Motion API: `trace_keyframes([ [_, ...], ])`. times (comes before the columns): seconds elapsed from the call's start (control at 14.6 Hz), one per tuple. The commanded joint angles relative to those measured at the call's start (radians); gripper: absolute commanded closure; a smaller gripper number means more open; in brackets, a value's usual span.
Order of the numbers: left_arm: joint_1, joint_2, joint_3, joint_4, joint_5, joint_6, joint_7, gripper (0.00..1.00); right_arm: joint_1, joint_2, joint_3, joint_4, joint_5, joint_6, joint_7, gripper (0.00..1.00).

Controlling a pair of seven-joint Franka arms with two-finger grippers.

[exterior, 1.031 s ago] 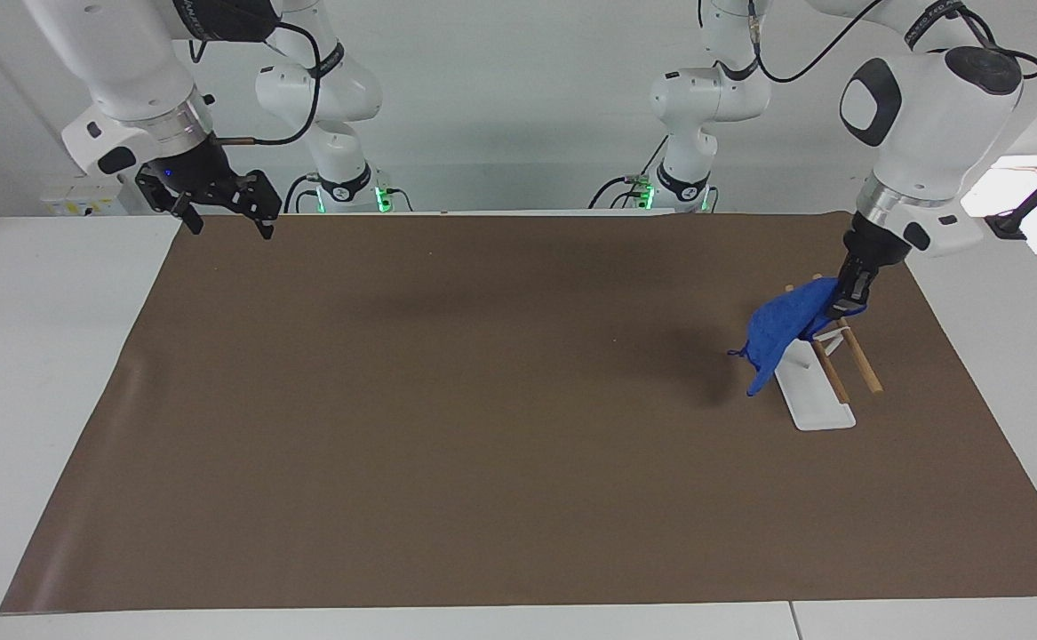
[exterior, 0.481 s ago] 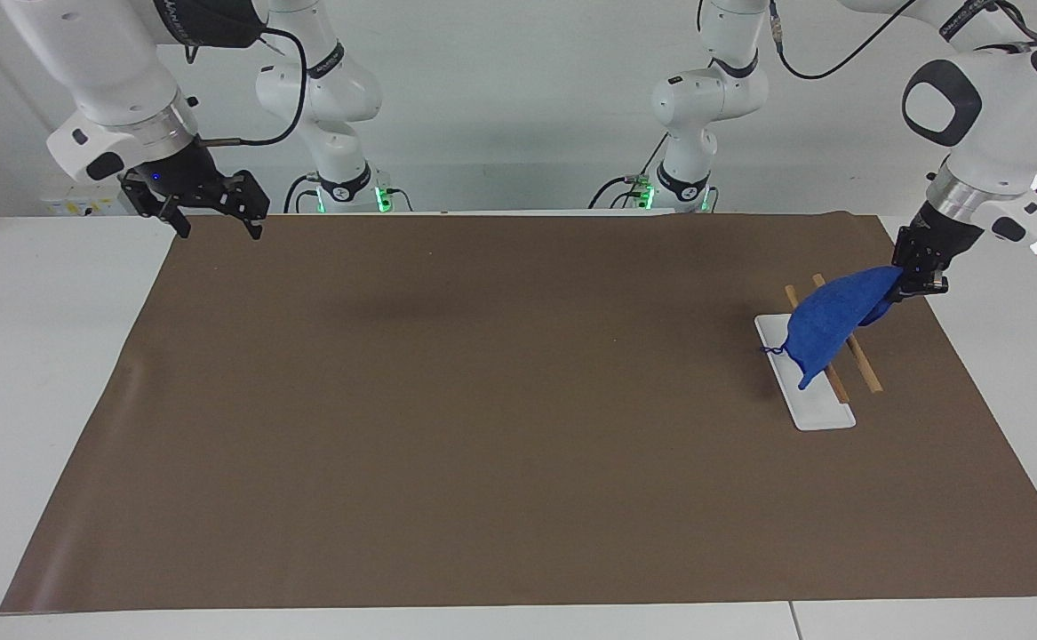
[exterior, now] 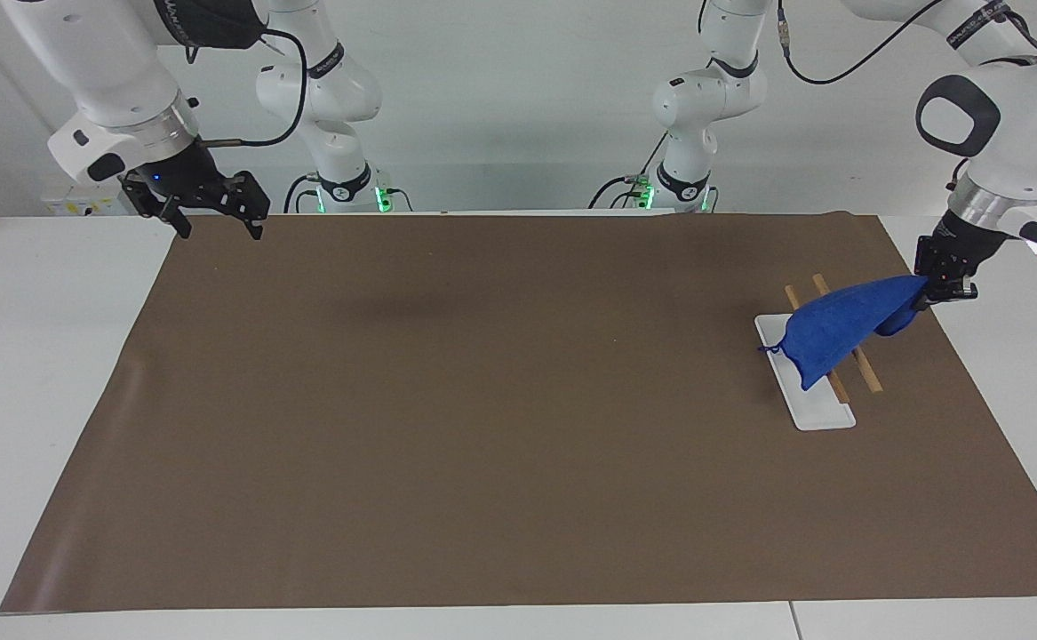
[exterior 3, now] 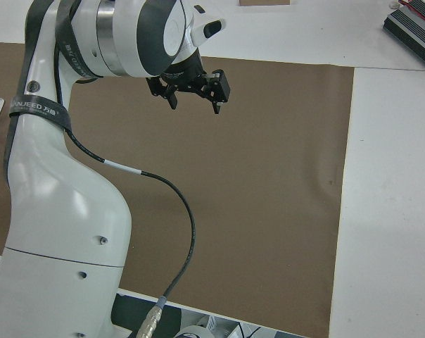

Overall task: Right arm passes towel to left arm to hang
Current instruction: 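Lower the towel over the rack rod with the left gripper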

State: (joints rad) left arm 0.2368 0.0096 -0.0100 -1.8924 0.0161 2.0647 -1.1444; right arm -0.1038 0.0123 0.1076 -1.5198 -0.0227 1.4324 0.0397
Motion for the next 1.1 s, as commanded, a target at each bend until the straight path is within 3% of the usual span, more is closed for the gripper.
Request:
trace_keyframes([
  [0.0, 0.013, 0.052, -0.008, 0.001, 0.053, 0.076, -0.017, 1.00, -0.013, -0.020, 0.009, -0.028, 0.006, 0.013, -0.018, 0.00],
  [0.41, 0.058, 0.113, -0.010, -0.007, 0.054, 0.175, -0.017, 1.00, -0.013, -0.020, 0.009, -0.028, 0.007, 0.016, -0.017, 0.00],
  [0.48, 0.058, 0.115, -0.010, -0.008, 0.053, 0.179, -0.015, 0.69, -0.013, -0.020, 0.009, -0.026, 0.007, 0.016, -0.017, 0.00],
  [0.55, 0.059, 0.115, -0.010, -0.007, 0.053, 0.179, -0.011, 0.13, -0.013, -0.020, 0.009, -0.028, 0.006, 0.016, -0.017, 0.00],
  [0.62, 0.059, 0.113, -0.010, -0.007, 0.053, 0.178, -0.011, 0.00, -0.013, -0.020, 0.009, -0.028, 0.007, 0.016, -0.017, 0.00],
  [1.03, 0.039, 0.099, -0.013, 0.016, 0.054, 0.160, 0.053, 0.00, -0.007, -0.020, 0.010, -0.026, 0.006, 0.016, -0.018, 0.00],
])
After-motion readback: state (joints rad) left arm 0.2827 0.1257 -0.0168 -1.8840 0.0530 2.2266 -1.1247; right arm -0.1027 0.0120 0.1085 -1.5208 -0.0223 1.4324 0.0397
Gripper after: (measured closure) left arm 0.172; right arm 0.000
